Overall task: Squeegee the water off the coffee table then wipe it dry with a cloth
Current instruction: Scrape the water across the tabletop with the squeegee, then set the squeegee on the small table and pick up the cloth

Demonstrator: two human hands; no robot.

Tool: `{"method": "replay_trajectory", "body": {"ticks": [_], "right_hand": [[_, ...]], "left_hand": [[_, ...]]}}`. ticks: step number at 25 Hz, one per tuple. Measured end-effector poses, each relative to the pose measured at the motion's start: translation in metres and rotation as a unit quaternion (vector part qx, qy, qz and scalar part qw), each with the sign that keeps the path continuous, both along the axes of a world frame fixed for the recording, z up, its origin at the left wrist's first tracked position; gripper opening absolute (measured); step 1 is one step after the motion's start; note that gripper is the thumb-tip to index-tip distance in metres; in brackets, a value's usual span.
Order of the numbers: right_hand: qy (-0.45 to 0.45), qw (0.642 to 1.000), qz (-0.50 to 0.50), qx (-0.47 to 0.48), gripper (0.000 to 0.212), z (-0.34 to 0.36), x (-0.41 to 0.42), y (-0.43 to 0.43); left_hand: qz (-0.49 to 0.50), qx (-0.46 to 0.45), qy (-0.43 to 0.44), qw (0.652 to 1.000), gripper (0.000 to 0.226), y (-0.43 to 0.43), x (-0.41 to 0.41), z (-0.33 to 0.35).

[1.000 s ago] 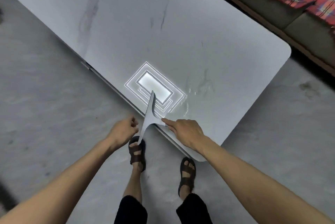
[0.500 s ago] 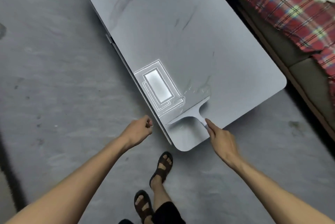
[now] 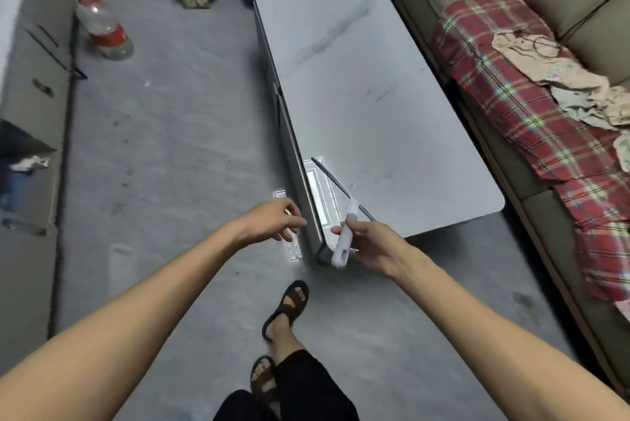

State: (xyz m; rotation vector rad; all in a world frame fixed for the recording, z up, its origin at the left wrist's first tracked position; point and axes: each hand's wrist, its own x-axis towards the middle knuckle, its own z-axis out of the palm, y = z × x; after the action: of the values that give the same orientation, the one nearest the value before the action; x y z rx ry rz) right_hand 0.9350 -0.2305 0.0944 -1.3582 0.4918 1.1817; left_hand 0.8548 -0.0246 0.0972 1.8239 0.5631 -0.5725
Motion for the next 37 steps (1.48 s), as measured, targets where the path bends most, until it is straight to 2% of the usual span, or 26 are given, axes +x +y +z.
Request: {"method": "replay_trajectory", "body": {"ticks": [4, 8, 14, 19, 23, 25, 30, 34, 37], "right_hand": [[-0.016, 0.996, 0.070, 0.046, 0.021, 0.056, -0.081, 0.003], [-0.053, 0.984, 0.156, 0.067, 0.023, 0.090, -0.141, -0.006], [-0.070, 0.951, 0.275, 0.125, 0.016, 0.102, -0.234, -0.037], [-0.042, 0.929, 0.354, 0.100, 0.020, 0.108, -0.328, -0.050], [-0.053, 0.887, 0.447, 0.098, 0.026, 0.105, -0.424, -0.039], [-0.057, 0.868, 0.486, 0.090, 0.026, 0.094, -0.466, -0.034], [-0.079, 0.818, 0.568, 0.049, 0.023, 0.050, -0.600, -0.001], [-0.142, 0.789, 0.598, 0.026, 0.022, -0.017, -0.710, 0.051], [-0.203, 0.770, 0.604, -0.007, 0.033, -0.104, -0.789, 0.108]], "left_hand": [[0.024, -0.077, -0.001, 0.997, 0.036, -0.040, -0.089, 0.061], [0.042, -0.062, -0.004, 0.997, 0.023, -0.077, -0.168, 0.105], [0.193, -0.020, -0.005, 0.981, 0.012, -0.147, -0.290, 0.137], [0.279, 0.029, 0.025, 0.960, 0.008, -0.198, -0.408, 0.157], [0.338, 0.022, 0.044, 0.940, 0.008, -0.221, -0.520, 0.159], [0.369, 0.026, 0.055, 0.928, 0.005, -0.229, -0.566, 0.151], [0.466, 0.031, 0.072, 0.881, 0.019, -0.226, -0.701, 0.095], [0.502, -0.013, 0.089, 0.860, 0.030, -0.185, -0.808, 0.007], [0.532, -0.043, 0.091, 0.841, 0.034, -0.132, -0.885, -0.088]]}}
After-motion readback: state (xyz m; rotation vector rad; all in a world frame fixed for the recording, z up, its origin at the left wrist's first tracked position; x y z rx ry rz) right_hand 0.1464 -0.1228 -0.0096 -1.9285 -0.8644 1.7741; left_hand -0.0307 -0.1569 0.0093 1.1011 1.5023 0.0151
